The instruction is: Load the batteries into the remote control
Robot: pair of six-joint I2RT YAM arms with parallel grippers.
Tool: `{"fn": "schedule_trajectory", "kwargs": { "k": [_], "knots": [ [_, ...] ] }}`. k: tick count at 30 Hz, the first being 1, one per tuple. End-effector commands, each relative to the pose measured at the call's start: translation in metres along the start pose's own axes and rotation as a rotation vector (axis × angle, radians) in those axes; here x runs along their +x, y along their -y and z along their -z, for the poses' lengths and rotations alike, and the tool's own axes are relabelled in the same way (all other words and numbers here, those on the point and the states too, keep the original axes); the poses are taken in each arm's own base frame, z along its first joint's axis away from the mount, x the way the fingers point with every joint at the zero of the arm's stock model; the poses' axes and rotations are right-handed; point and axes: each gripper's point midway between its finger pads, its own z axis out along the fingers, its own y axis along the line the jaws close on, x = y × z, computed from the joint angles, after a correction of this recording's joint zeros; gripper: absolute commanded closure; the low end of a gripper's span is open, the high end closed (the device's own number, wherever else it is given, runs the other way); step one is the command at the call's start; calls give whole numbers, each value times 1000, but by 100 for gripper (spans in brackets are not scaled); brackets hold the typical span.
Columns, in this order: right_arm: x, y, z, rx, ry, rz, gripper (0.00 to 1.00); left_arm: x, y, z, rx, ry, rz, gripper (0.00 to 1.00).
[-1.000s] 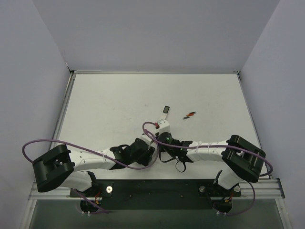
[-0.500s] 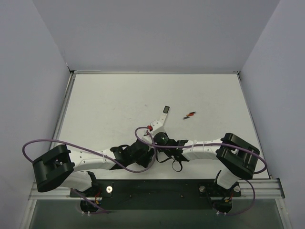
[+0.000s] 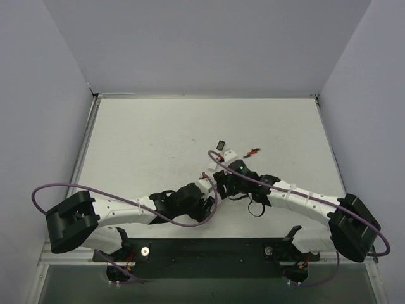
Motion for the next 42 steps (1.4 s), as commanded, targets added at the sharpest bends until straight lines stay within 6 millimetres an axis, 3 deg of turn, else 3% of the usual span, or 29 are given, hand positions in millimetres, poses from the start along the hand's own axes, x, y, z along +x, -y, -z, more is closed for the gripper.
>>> {"fn": "schedule_trajectory", "kwargs": {
  "k": [1,5,8,11,12,16,19,21,22,23,25,30,32,35,38,42],
  "knots": [
    [-65,39,35,48,154,-181,39,41,-9,0,-13,-162,-73,96],
    [-65,69,44,72,131,-266,36,43,-11,-1,-21,-183,-104,93],
    [-61,72,45,51,98,-297,36,42,-13,-2,-33,-198,-125,91],
    [-60,83,43,73,83,-334,36,43,-13,-3,-29,-202,-129,81],
    [-60,88,44,77,80,-358,36,43,-13,-2,-31,-205,-127,69],
    [-71,118,40,112,54,-474,38,41,-17,2,-62,-193,-107,40],
    [-73,141,33,124,27,-527,41,38,-28,4,-127,-177,-83,28],
    [-86,152,32,135,39,-524,41,38,-38,6,-190,-170,-61,22],
    [-81,162,23,144,6,-519,41,36,-41,7,-213,-162,-55,19],
    [-94,169,23,146,19,-508,43,36,-48,9,-253,-160,-50,15],
    [-81,182,9,159,-70,-526,47,32,-56,12,-307,-138,-28,13],
    [-93,197,-5,110,-149,-417,48,29,-72,23,-405,-98,36,12],
    [-82,202,-13,119,-218,-390,48,27,-75,25,-420,-79,46,12],
    [-85,206,-21,109,-236,-355,48,21,-75,28,-414,-35,63,12],
    [-83,211,-26,111,-267,-272,48,11,-74,35,-392,33,90,11],
    [-74,227,-30,176,-330,-205,51,-21,-70,60,-340,200,161,11]
  ]
}}
